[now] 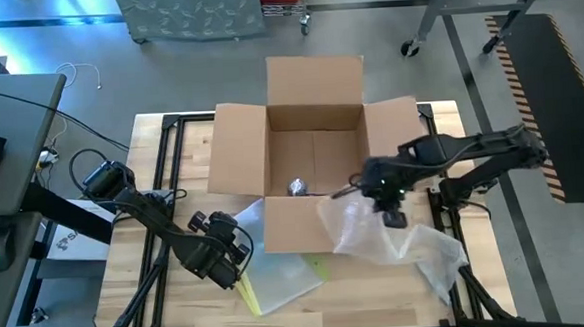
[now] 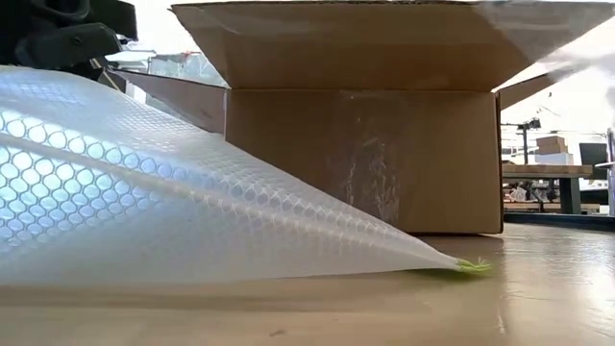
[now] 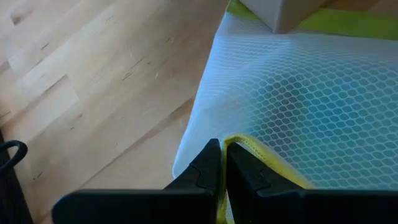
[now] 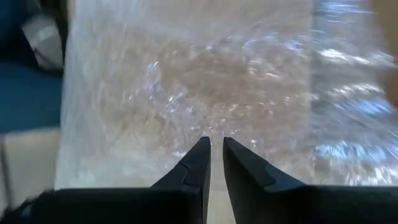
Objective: Unpack boxes
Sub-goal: Remove the bubble wrap from the cardboard box
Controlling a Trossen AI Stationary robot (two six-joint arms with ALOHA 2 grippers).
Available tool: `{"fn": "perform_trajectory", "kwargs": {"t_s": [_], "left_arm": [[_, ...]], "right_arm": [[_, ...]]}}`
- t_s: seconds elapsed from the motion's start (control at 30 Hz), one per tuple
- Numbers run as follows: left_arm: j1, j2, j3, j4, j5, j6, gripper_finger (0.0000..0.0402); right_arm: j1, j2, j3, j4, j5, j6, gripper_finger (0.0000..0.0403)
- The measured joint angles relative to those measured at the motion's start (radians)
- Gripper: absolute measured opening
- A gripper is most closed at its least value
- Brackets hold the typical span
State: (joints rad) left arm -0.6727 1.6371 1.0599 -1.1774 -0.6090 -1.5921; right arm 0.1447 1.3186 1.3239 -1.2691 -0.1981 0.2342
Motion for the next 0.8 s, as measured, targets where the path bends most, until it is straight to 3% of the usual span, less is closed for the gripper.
{"fn": "perform_trajectory", "kwargs": {"t_s": [0.27, 0.4, 0.5, 0.63, 0.8], "left_arm": [[-0.001, 0.0, 0.0, -0.005, -0.003, 0.006, 0.0], [-0.005, 0.0, 0.0, -0.015, 0.0, 0.013, 0.0], [-0.014, 0.0, 0.0, -0.026, 0.062, 0.031, 0.0], [-0.079, 0.0, 0.0, -0.032, 0.177, -0.033, 0.0], [-0.243, 0.0, 0.0, -0.041, 0.22, -0.309, 0.0]], "right_arm": [[0.163, 0.0, -0.001, -0.255, -0.049, 0.204, 0.0023], [0.255, -0.001, -0.065, -0.259, -0.09, 0.263, 0.0023], [0.302, -0.001, -0.12, -0.263, -0.093, 0.315, 0.0023], [0.341, -0.002, -0.078, -0.261, 0.023, 0.395, 0.0023], [0.367, -0.003, 0.053, -0.099, 0.334, 0.344, 0.0023]]}}
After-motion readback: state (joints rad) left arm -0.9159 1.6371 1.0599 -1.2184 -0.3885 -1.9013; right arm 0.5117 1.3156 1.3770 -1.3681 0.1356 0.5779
